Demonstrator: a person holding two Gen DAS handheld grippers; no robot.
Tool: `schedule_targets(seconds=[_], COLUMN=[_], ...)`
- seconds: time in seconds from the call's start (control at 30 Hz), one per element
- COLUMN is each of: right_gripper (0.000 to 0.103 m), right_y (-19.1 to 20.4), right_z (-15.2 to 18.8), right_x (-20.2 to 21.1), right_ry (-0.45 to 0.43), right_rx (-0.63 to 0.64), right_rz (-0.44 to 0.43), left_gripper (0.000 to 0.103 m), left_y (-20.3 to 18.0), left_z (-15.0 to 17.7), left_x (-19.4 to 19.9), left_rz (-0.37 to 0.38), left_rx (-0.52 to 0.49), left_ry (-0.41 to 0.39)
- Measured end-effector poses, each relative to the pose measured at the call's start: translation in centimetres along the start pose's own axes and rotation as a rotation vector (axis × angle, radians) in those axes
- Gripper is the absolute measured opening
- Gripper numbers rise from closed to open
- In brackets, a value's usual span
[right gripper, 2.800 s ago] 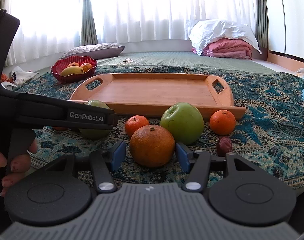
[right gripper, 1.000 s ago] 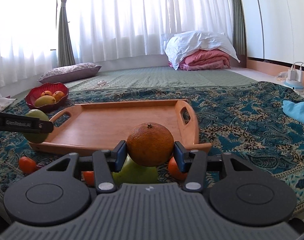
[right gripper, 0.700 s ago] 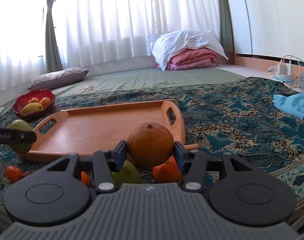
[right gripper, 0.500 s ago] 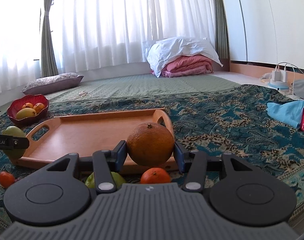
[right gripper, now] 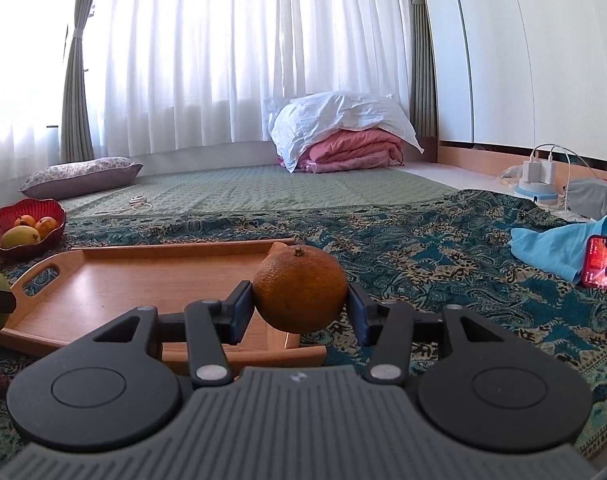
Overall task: Organize fruits
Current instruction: 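Carry the large orange in the right tool and release it on the tray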
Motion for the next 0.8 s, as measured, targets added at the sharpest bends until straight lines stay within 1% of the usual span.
schedule_targets(seconds=[0.17, 0.23, 0.4, 0.47, 0.57, 0.6, 0.67, 0.73, 0.8], right_gripper=[0.054, 0.054, 0.054, 0.054, 0.054, 0.054, 0.054, 0.054, 0.054], right_y=[0.1, -0.4, -2.2, -3.0, -3.1, -2.9, -2.4, -2.5, -3.3], right_z=[0.8, 0.9, 0.7, 0.3, 0.0, 0.0, -0.1, -0.4, -1.0], right_x=[0.2, 0.4, 0.4, 0.5, 1.0, 1.3, 1.6, 1.5, 1.1], right_ry=[-0.020, -0.029, -0.050, -0.079, -0.120, -0.127, -0.128, -0.114, -0.097], right_rx=[-0.002, -0.021, -0.043, -0.033, 0.021, 0.039, 0.084, 0.072, 0.053], right_rz=[-0.009, -0.013, 0.006, 0.012, 0.032, 0.023, -0.021, -0.050, -0.056], left_gripper=[0.055, 0.055, 0.055, 0.055, 0.055, 0.055, 0.055, 0.055, 0.055], left_y=[-0.4, -0.6, -1.0, -1.1, -1.4, -1.5, -1.7, -2.1, -2.4], left_z=[0.1, 0.2, 0.3, 0.4, 0.7, 0.8, 1.0, 1.1, 1.2], left_x=[-0.2, -0.2, -0.1, -0.2, -0.5, -0.6, -0.7, -0.5, -0.3], left_rz=[0.007, 0.011, 0.011, 0.012, 0.022, 0.025, 0.026, 0.026, 0.033], left_rx=[-0.002, -0.003, -0.001, 0.008, 0.023, 0.024, 0.019, 0.013, 0.009], left_ry=[0.006, 0.009, 0.006, 0.009, 0.025, 0.030, 0.039, 0.041, 0.037])
Point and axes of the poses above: each gripper's, at about its wrist camera, not at the fingertips, and x roughly against the way its jaws point, y to its left, z to its underside, the point moved 5 cm from there along -x, roughly the way its jaws point, and after that the axes turned 11 degrees about z, right-handed, at the moved point
